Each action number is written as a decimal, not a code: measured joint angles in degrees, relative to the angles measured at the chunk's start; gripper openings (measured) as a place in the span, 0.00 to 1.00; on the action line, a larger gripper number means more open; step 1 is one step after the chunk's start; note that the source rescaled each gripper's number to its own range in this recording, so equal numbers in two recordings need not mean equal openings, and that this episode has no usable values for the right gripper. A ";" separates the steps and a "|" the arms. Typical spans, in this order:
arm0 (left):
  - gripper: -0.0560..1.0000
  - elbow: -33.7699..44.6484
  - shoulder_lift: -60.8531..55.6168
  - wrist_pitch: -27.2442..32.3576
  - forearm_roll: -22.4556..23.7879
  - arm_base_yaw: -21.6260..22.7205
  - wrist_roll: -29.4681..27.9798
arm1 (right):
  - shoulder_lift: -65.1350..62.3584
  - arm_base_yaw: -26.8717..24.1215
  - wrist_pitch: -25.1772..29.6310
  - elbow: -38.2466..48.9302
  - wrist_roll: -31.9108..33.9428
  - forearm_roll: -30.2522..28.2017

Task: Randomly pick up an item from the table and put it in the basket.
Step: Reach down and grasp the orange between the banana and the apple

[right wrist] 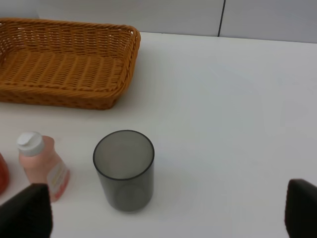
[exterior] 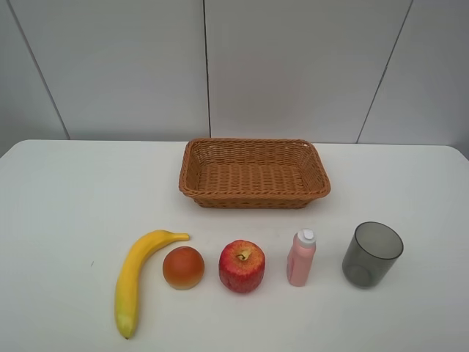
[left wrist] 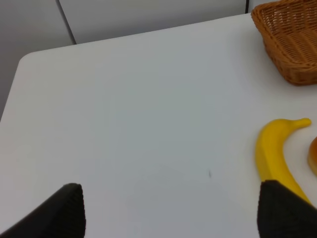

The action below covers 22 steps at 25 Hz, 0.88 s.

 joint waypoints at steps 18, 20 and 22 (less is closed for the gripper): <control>0.58 0.00 0.00 0.00 0.00 0.00 0.00 | 0.00 0.00 0.00 0.00 0.00 0.00; 0.58 0.00 0.00 0.00 0.00 0.00 0.00 | 0.00 0.00 0.00 0.00 0.00 0.00; 0.58 0.00 0.00 0.00 0.00 0.00 0.00 | 0.00 0.00 0.00 0.00 0.00 0.00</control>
